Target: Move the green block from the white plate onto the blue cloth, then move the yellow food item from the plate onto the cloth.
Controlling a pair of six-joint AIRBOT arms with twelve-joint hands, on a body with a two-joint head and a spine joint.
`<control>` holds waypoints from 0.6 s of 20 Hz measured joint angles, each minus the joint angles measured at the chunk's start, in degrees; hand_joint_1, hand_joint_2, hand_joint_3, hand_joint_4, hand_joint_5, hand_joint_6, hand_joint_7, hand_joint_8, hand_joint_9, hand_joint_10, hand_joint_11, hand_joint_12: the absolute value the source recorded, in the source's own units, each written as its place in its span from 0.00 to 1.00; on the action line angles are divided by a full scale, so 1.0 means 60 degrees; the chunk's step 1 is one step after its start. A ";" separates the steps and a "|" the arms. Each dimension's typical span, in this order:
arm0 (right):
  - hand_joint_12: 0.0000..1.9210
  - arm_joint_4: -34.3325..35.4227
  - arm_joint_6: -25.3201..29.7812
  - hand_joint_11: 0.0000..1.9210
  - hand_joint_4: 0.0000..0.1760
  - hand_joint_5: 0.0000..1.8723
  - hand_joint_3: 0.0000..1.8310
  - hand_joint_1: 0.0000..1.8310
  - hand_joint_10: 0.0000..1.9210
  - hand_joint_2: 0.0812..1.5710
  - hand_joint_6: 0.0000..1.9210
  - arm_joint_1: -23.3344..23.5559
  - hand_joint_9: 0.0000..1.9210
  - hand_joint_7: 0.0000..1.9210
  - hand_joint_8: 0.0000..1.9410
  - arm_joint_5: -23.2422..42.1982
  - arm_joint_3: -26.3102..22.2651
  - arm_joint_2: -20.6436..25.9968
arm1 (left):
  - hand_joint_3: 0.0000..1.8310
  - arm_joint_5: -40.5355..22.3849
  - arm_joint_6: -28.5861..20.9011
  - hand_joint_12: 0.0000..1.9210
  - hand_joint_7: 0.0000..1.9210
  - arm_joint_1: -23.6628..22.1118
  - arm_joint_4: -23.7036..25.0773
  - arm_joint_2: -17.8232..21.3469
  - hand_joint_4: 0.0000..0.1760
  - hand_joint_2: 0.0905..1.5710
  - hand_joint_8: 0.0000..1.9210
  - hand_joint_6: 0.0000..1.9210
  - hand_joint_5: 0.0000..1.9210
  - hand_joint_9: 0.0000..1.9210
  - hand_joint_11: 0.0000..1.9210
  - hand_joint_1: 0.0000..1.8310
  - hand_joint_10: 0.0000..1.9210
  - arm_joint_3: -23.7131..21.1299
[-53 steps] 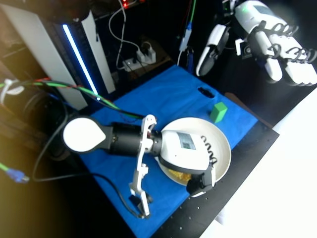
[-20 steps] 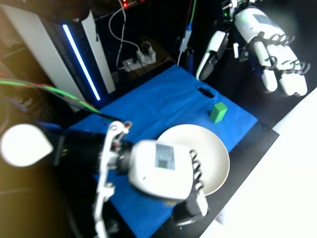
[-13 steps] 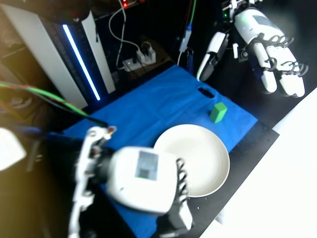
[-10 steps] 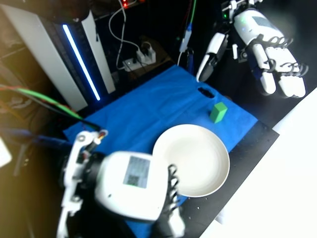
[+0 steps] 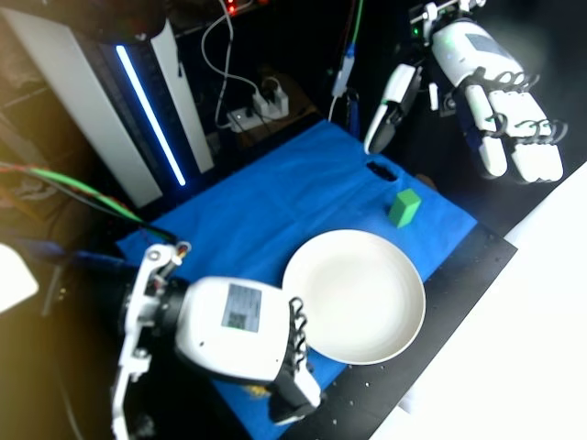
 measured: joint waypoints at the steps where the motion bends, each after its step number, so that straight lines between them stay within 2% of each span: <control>1: 0.68 -0.0040 -0.0007 0.20 0.00 0.42 0.00 0.54 0.08 0.54 0.02 0.0000 0.42 0.48 0.01 -0.0029 -0.0033 0.0022 | 0.00 0.0000 -0.0004 0.08 0.00 0.0011 -0.0004 0.0000 1.00 0.48 0.00 0.00 0.00 0.00 0.00 0.35 0.00 0.0000; 2: 0.60 -0.0117 -0.0011 0.17 0.00 0.29 0.00 0.51 0.01 0.47 0.00 0.0000 0.37 0.36 0.00 -0.0004 -0.0069 0.0040 | 0.00 -0.0007 0.0000 0.08 0.00 0.0018 -0.0004 0.0000 1.00 0.48 0.00 0.00 0.00 0.00 0.00 0.34 0.00 0.0000; 3: 0.60 -0.0146 -0.0004 0.17 0.00 0.29 0.00 0.51 0.01 0.47 0.00 -0.0004 0.37 0.36 0.00 0.0000 -0.0080 0.0040 | 0.00 -0.0004 0.0000 0.08 0.00 0.0018 -0.0004 0.0000 1.00 0.48 0.00 0.00 0.00 0.00 0.00 0.34 0.00 0.0000; 4: 0.58 -0.0211 -0.0007 0.08 0.14 0.22 0.00 0.47 0.00 0.40 0.00 -0.0004 0.29 0.30 0.00 0.0000 -0.0095 0.0047 | 0.00 -0.0004 0.0000 0.08 0.01 0.0018 -0.0004 0.0000 1.00 0.48 0.00 0.00 0.00 0.00 0.00 0.35 0.00 0.0000; 5: 0.58 -0.0208 -0.0007 0.08 0.14 0.22 0.00 0.47 0.00 0.40 0.00 -0.0004 0.29 0.30 0.00 0.0007 -0.0095 0.0047 | 0.00 -0.0007 0.0000 0.08 0.01 0.0018 -0.0004 0.0000 1.00 0.48 0.00 0.00 0.00 0.00 0.00 0.35 0.00 0.0000; 6: 0.53 -0.0204 -0.0007 0.01 0.34 0.14 0.00 0.47 0.00 0.35 0.00 -0.0004 0.22 0.20 0.00 0.0025 -0.0095 0.0069 | 0.00 -0.0007 -0.0004 0.09 0.00 0.0022 -0.0004 0.0000 1.00 0.49 0.00 0.00 0.00 0.00 0.00 0.36 0.00 0.0000; 7: 0.53 -0.0211 -0.0007 0.01 0.34 0.14 0.00 0.47 0.00 0.35 0.00 -0.0004 0.22 0.20 0.00 0.0033 -0.0098 0.0087 | 0.00 -0.0022 -0.0004 0.09 0.00 0.0044 -0.0007 0.0000 1.00 0.49 0.00 0.00 0.00 0.00 0.00 0.36 0.00 0.0000; 8: 0.47 -0.0211 -0.0007 0.00 0.74 0.07 0.00 0.45 0.00 0.31 0.00 -0.0004 0.13 0.09 0.00 0.0029 -0.0095 0.0113 | 0.00 -0.0025 0.0000 0.10 0.01 0.0076 -0.0044 0.0000 1.00 0.49 0.00 0.00 0.00 0.01 0.01 0.36 0.00 0.0000; 9: 0.48 -0.0208 -0.0007 0.00 0.90 0.04 0.00 0.44 0.00 0.30 0.00 -0.0004 0.11 0.07 0.00 0.0029 -0.0095 0.0142 | 0.00 0.0007 0.0000 0.10 0.01 0.0076 -0.0040 0.0000 1.00 0.49 0.00 0.00 0.00 0.00 0.01 0.36 0.00 0.0000; 10: 0.48 -0.0211 -0.0018 0.00 0.90 0.04 0.00 0.44 0.00 0.30 0.00 -0.0004 0.11 0.07 0.00 0.0025 -0.0095 0.0149 | 0.00 0.0007 0.0000 0.10 0.01 0.0076 -0.0044 0.0000 1.00 0.49 0.00 0.00 0.00 0.00 0.01 0.36 0.00 0.0000; 11: 0.45 -0.0211 -0.0018 0.00 0.98 0.01 0.00 0.44 0.00 0.31 0.00 -0.0004 0.08 0.01 0.00 0.0015 -0.0095 0.0157 | 0.00 -0.0004 -0.0004 0.08 0.00 0.0076 -0.0073 0.0000 1.00 0.48 0.00 0.00 0.00 0.00 0.00 0.36 0.00 0.0000; 12: 0.28 -0.0211 -0.0018 0.00 1.00 0.00 0.00 0.43 0.00 0.33 0.00 -0.0004 0.05 0.00 0.00 0.0007 -0.0095 0.0157 | 0.00 -0.0011 0.0000 0.07 0.01 0.0076 -0.0069 0.0000 1.00 0.49 0.00 0.00 0.00 0.00 0.00 0.36 0.00 0.0000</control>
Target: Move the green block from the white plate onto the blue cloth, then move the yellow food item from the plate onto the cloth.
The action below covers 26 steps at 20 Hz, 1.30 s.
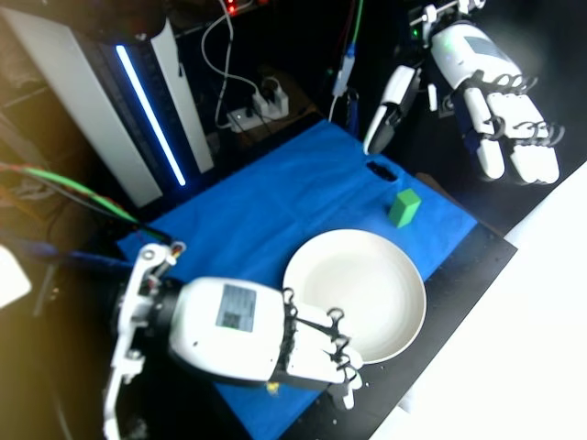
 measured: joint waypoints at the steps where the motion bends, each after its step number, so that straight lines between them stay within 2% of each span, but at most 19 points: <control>1: 0.25 0.0004 0.0000 0.00 1.00 0.00 0.00 0.43 0.00 0.33 0.00 0.0000 0.04 0.01 0.00 0.0011 -0.0004 0.0000 | 0.00 0.0007 0.0000 0.07 0.01 0.0000 0.0000 0.0000 1.00 0.49 0.00 0.00 0.00 0.00 0.00 0.35 0.00 0.0000; 2: 0.25 0.0026 0.0000 0.00 1.00 0.00 0.00 0.43 0.00 0.33 0.00 0.0004 0.04 0.01 0.00 0.0011 -0.0026 0.0029 | 0.00 -0.0004 0.0000 0.07 0.01 0.0011 -0.0004 0.0000 1.00 0.49 0.00 0.00 0.00 0.00 0.00 0.35 0.00 0.0000; 4: 0.12 0.0069 0.0004 0.00 1.00 0.00 0.00 0.43 0.00 0.37 0.00 0.0149 0.00 0.00 0.00 -0.0004 -0.0211 0.0237 | 0.00 -0.0011 -0.0004 0.08 0.00 0.0044 -0.0036 0.0000 1.00 0.48 0.00 0.00 0.00 0.00 0.02 0.33 0.00 0.0000; 5: 0.12 0.0259 0.0007 0.00 0.97 0.00 0.00 0.43 0.00 0.37 0.00 0.0259 0.00 0.00 0.00 0.0011 -0.0277 0.0346 | 0.00 0.0004 0.0000 0.08 0.00 0.0066 -0.0058 0.0000 1.00 0.48 0.00 0.00 0.00 0.00 0.02 0.33 0.00 0.0000; 8: 0.17 0.1137 -0.0084 0.00 0.99 0.00 0.00 0.42 0.00 0.36 0.00 0.0481 0.00 0.00 0.00 0.0135 -0.0302 0.0619 | 0.00 -0.0047 0.0000 0.08 0.02 0.0076 -0.0091 0.0011 1.00 0.49 0.01 0.00 0.00 0.01 0.02 0.33 0.00 0.0000; 9: 0.18 0.2000 -0.0004 0.00 1.00 0.00 0.00 0.44 0.00 0.39 0.00 0.0481 0.00 0.00 0.00 0.0197 -0.0342 0.0667 | 0.00 -0.0146 -0.0004 0.10 0.03 0.0149 -0.0135 0.0076 1.00 0.49 0.00 0.00 0.00 0.01 0.03 0.33 0.00 -0.0011; 10: 0.19 0.2251 -0.0011 0.00 1.00 0.00 0.00 0.44 0.00 0.39 0.00 0.0481 0.00 0.00 0.00 0.0317 -0.0342 0.0688 | 0.00 -0.0124 0.0000 0.10 0.01 0.0160 -0.0138 0.0113 1.00 0.48 0.00 0.00 0.00 0.00 0.02 0.31 0.00 -0.0040; 11: 0.24 0.2390 -0.0025 0.00 1.00 0.00 0.00 0.42 0.00 0.41 0.00 0.0481 0.00 0.00 0.00 0.0499 -0.0353 0.0772 | 0.00 -0.0171 -0.0004 0.10 0.01 0.0182 -0.0222 0.0182 1.00 0.48 0.00 0.00 0.00 0.01 0.02 0.29 0.00 -0.0117; 13: 0.23 0.3322 -0.0025 0.00 1.00 0.00 0.00 0.42 0.00 0.40 0.00 0.0477 0.00 0.00 0.00 0.0790 -0.0634 0.1147 | 0.00 -0.0546 -0.0007 0.10 0.02 0.0382 -0.0510 0.0259 1.00 0.47 0.01 0.00 0.00 0.03 0.02 0.25 0.01 -0.0149; 14: 0.20 0.3621 -0.0025 0.00 1.00 0.00 0.00 0.39 0.00 0.35 0.00 0.0481 0.00 0.00 0.00 0.0998 -0.0747 0.1330 | 0.00 -0.0612 -0.0007 0.11 0.03 0.0437 -0.0623 0.0321 1.00 0.46 0.00 0.00 0.00 0.05 0.01 0.25 0.01 -0.0171; 15: 0.07 0.3865 -0.0029 0.00 1.00 0.00 0.00 0.40 0.00 0.34 0.00 0.0481 0.00 0.00 0.00 0.1275 -0.0776 0.1541 | 0.00 -0.0776 -0.0004 0.12 0.04 0.0554 -0.0827 0.0433 1.00 0.46 0.00 0.00 0.00 0.06 0.02 0.24 0.01 -0.0222; 16: 0.07 0.4207 -0.0029 0.00 1.00 0.00 0.00 0.40 0.00 0.36 0.00 0.0481 0.00 0.00 0.00 0.1381 -0.0772 0.1676 | 0.00 -0.1027 0.0000 0.12 0.05 0.0692 -0.1013 0.0601 1.00 0.45 0.01 0.00 0.00 0.06 0.01 0.26 0.01 -0.0357; 18: 0.20 0.4692 -0.0062 0.00 1.00 0.00 0.00 0.37 0.00 0.34 0.00 0.0481 0.00 0.00 0.00 0.1384 -0.0892 0.1865 | 0.00 -0.1581 0.0000 0.15 0.07 0.0991 -0.1351 0.0845 1.00 0.47 0.00 0.00 0.00 0.06 0.00 0.24 0.00 -0.0572; 19: 0.20 0.5391 -0.0084 0.00 1.00 0.00 0.00 0.37 0.00 0.34 0.00 0.0430 0.00 0.00 0.00 0.1537 -0.1122 0.2033 | 0.00 -0.1843 -0.0007 0.15 0.07 0.1122 -0.1464 0.0936 1.00 0.47 0.00 0.00 0.00 0.06 0.00 0.24 0.00 -0.0652; 20: 0.16 0.5967 -0.0073 0.00 1.00 0.00 0.00 0.36 0.00 0.34 0.00 0.0415 0.00 0.00 0.00 0.1840 -0.1545 0.2342 | 0.00 -0.2098 -0.0004 0.19 0.08 0.1231 -0.1530 0.1075 1.00 0.48 0.00 0.00 0.00 0.07 0.01 0.23 0.01 -0.0783; 21: 0.03 0.6244 -0.0058 0.00 1.00 0.00 0.01 0.39 0.00 0.40 0.00 0.0415 0.00 0.00 0.00 0.2218 -0.1774 0.2524 | 0.00 -0.2317 -0.0004 0.22 0.08 0.1351 -0.1657 0.1195 1.00 0.49 0.00 0.00 0.00 0.07 0.00 0.23 0.00 -0.0907; 23: 0.01 0.6473 -0.0062 0.02 1.00 0.00 0.01 0.40 0.00 0.42 0.00 0.0423 0.00 0.00 0.00 0.2750 -0.1869 0.2656 | 0.00 -0.2958 -0.0015 0.21 0.06 0.1679 -0.1949 0.1417 0.96 0.50 0.00 0.00 0.00 0.06 0.00 0.22 0.00 -0.1078; 24: 0.01 0.6623 -0.0062 0.02 1.00 0.00 0.01 0.39 0.00 0.42 0.00 0.0423 0.00 0.00 0.00 0.2871 -0.1869 0.2692 | 0.00 -0.3231 -0.0004 0.16 0.06 0.1854 -0.2138 0.1523 0.99 0.49 0.00 0.00 0.00 0.05 0.00 0.23 0.00 -0.1169; 26: 0.00 0.6954 -0.0084 0.00 1.00 0.00 0.01 0.41 0.00 0.47 0.00 0.0419 0.00 0.00 0.00 0.3060 -0.2044 0.2871 | 0.00 -0.3625 -0.0007 0.15 0.07 0.2025 -0.2299 0.1756 1.00 0.48 0.00 0.00 0.00 0.05 0.00 0.23 0.00 -0.1395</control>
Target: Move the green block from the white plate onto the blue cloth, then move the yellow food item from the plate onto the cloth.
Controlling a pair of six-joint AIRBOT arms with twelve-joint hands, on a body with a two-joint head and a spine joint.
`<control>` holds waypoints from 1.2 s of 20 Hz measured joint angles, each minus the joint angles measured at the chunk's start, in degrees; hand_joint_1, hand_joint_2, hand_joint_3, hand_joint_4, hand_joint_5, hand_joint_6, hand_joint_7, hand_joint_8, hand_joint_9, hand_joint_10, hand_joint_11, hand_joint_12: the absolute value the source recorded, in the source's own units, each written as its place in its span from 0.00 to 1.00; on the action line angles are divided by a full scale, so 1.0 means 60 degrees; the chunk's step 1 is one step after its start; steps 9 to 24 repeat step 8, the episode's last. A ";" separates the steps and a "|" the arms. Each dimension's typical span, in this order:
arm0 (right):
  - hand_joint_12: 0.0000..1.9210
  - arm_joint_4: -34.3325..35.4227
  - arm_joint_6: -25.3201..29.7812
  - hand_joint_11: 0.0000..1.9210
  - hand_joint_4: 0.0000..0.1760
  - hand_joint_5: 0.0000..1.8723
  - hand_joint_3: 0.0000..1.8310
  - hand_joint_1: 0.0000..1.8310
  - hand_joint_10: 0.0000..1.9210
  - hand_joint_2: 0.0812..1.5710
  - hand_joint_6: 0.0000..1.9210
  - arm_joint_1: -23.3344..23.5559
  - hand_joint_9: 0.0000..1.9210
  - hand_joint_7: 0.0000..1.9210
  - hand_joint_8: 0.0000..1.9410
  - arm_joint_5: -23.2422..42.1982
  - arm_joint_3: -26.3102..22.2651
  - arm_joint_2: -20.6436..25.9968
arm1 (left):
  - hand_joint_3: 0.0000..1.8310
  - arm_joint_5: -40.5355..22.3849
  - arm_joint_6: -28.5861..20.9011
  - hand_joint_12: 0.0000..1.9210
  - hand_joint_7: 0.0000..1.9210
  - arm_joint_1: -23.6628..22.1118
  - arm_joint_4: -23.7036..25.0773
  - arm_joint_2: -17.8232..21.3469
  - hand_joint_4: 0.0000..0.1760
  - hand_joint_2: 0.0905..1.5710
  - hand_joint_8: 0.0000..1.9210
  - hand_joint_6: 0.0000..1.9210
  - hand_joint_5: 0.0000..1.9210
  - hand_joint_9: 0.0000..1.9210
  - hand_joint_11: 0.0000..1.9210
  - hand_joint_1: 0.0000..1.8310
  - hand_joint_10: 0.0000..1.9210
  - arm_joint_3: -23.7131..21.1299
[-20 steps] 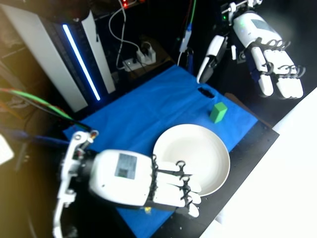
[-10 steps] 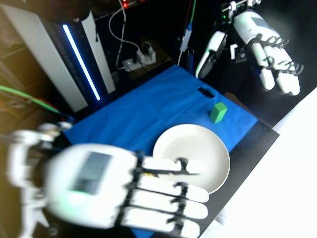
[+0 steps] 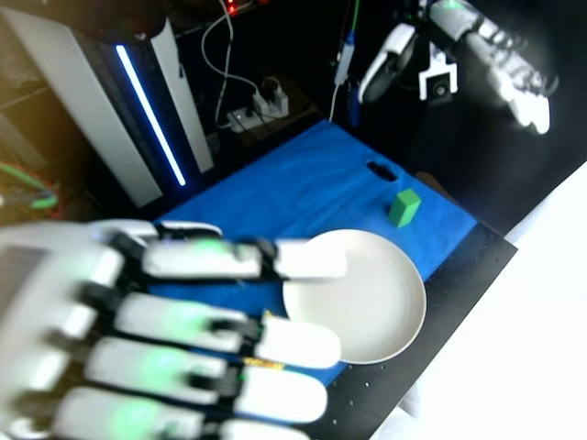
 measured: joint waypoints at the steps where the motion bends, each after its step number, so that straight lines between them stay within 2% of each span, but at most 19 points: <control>1: 0.00 0.0124 -0.0004 0.00 1.00 0.00 0.01 0.41 0.00 0.47 0.00 -0.0007 0.00 0.00 0.00 0.0197 -0.0186 0.0153 | 0.00 -0.0302 0.0000 0.15 0.08 0.0047 -0.0080 0.0127 1.00 0.47 0.01 0.00 0.00 0.05 0.00 0.24 0.00 -0.0142; 2: 0.00 0.0419 0.0000 0.00 1.00 0.00 0.00 0.41 0.00 0.47 0.00 -0.0007 0.00 0.00 0.00 0.0481 -0.0488 0.0331 | 0.00 -0.0812 0.0000 0.14 0.09 0.0160 -0.0102 0.0291 1.00 0.46 0.01 0.00 0.01 0.06 0.00 0.25 0.00 -0.0313; 4: 0.00 0.0641 0.0018 0.00 1.00 0.00 0.00 0.39 0.00 0.48 0.00 -0.0004 0.00 0.00 0.00 0.0834 -0.0732 0.0514 | 0.00 -0.1271 0.0000 0.10 0.08 0.0280 -0.0076 0.0368 0.88 0.49 0.00 0.00 0.00 0.05 0.00 0.25 0.00 -0.0455; 5: 0.00 0.0699 0.0018 0.00 1.00 0.00 0.00 0.39 0.00 0.48 0.00 -0.0004 0.00 0.00 0.00 0.0943 -0.0783 0.0572 | 0.00 -0.1395 0.0004 0.10 0.08 0.0397 -0.0069 0.0412 0.88 0.49 0.00 0.00 0.00 0.05 0.00 0.25 0.00 -0.0521; 6: 0.01 0.0743 0.0015 0.02 1.00 0.00 0.00 0.39 0.00 0.45 0.00 -0.0004 0.00 0.00 0.00 0.0969 -0.0878 0.0692 | 0.00 -0.1541 0.0040 0.14 0.05 0.0459 -0.0073 0.0426 0.75 0.53 0.00 0.00 0.00 0.04 0.00 0.23 0.00 -0.0543; 7: 0.02 0.0739 0.0015 0.05 1.00 0.00 0.00 0.39 0.00 0.46 0.00 -0.0004 0.00 0.00 0.00 0.0973 -0.0885 0.0732 | 0.00 -0.1581 0.0135 0.19 0.05 0.0455 -0.0138 0.0466 0.73 0.56 0.00 0.00 0.00 0.05 0.00 0.22 0.00 -0.0572; 8: 0.03 0.0823 0.0015 0.06 1.00 0.00 0.00 0.39 0.00 0.46 0.00 -0.0004 0.00 0.00 0.00 0.0965 -0.0885 0.0739 | 0.00 -0.1617 0.0208 0.14 0.05 0.0455 -0.0219 0.0481 0.67 0.56 0.00 0.00 0.00 0.04 0.00 0.24 0.00 -0.0572; 24: 0.03 0.0823 0.0015 0.06 1.00 0.00 0.00 0.39 0.00 0.46 0.00 -0.0004 0.00 0.00 0.00 0.0965 -0.0885 0.0739 | 0.00 -0.1617 0.0208 0.14 0.05 0.0455 -0.0219 0.0481 0.67 0.56 0.00 0.00 0.00 0.04 0.00 0.24 0.00 -0.0572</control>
